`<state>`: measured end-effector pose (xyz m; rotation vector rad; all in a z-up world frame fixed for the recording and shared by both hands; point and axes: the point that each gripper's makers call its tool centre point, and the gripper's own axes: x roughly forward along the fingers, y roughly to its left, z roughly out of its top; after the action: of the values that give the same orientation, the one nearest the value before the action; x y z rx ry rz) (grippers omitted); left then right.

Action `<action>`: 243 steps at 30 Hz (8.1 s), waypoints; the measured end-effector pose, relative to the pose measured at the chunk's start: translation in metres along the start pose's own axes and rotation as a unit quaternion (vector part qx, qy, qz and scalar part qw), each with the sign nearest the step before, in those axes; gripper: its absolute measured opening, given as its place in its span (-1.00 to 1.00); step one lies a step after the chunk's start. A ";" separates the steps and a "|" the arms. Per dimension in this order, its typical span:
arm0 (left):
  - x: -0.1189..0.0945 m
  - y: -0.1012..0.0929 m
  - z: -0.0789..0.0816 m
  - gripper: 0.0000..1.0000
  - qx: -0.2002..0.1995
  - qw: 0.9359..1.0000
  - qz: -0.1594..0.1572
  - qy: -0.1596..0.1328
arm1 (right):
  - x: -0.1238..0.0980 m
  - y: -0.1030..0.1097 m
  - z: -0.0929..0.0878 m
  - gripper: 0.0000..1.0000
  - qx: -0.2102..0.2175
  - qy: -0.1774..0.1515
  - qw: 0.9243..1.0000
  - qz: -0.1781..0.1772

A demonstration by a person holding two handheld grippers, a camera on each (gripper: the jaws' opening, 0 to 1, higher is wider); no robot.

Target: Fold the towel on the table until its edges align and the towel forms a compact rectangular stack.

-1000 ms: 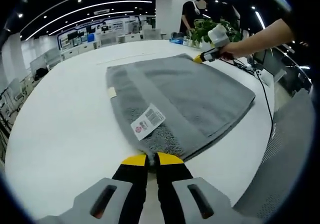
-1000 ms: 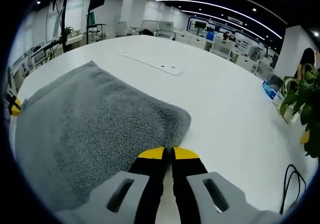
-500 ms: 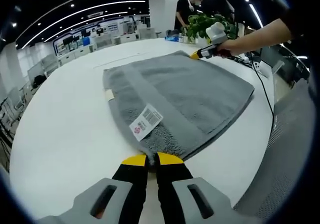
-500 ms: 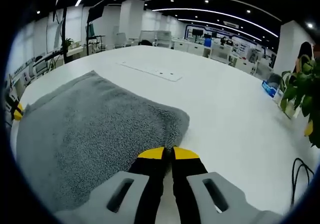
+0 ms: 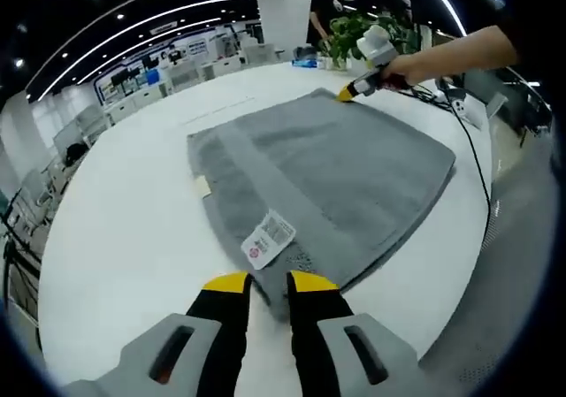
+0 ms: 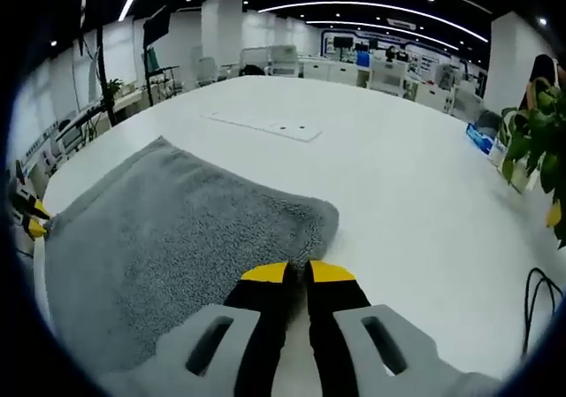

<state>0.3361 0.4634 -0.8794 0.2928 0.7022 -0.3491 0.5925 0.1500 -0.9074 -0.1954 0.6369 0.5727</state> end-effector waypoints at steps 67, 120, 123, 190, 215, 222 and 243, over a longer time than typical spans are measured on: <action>0.072 -0.321 0.096 -0.68 0.157 0.945 -0.282 -0.055 | 0.007 -0.024 0.014 -0.65 0.084 -0.067 0.994 0.023; 0.065 -0.316 0.099 -0.94 0.205 0.927 -0.303 -0.078 | 0.011 -0.025 0.023 -1.00 0.163 -0.087 0.982 0.048; 0.059 -0.314 0.102 -0.94 0.203 0.928 -0.302 -0.085 | 0.008 -0.023 0.031 -1.00 0.162 -0.089 0.981 0.053; -0.043 -0.153 0.122 -0.94 -0.057 0.971 -0.168 -0.159 | -0.008 0.095 0.173 -1.00 0.170 -0.175 0.959 0.142; -0.062 -0.081 0.081 -0.94 -0.108 0.981 -0.067 -0.146 | 0.010 0.156 0.207 -1.00 0.128 -0.182 0.962 0.156; -0.064 -0.053 0.063 -0.94 -0.139 0.979 -0.032 -0.147 | 0.024 0.176 0.217 -1.00 0.125 -0.186 0.961 0.161; -0.035 -0.018 -0.004 -0.96 -0.256 0.964 -0.016 -0.067 | 0.098 0.230 0.196 -0.99 0.009 -0.150 0.978 0.144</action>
<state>0.3017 0.4556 -0.8617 -0.2326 0.6407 -0.2048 0.6274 0.4507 -0.8126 0.0035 0.3774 0.8573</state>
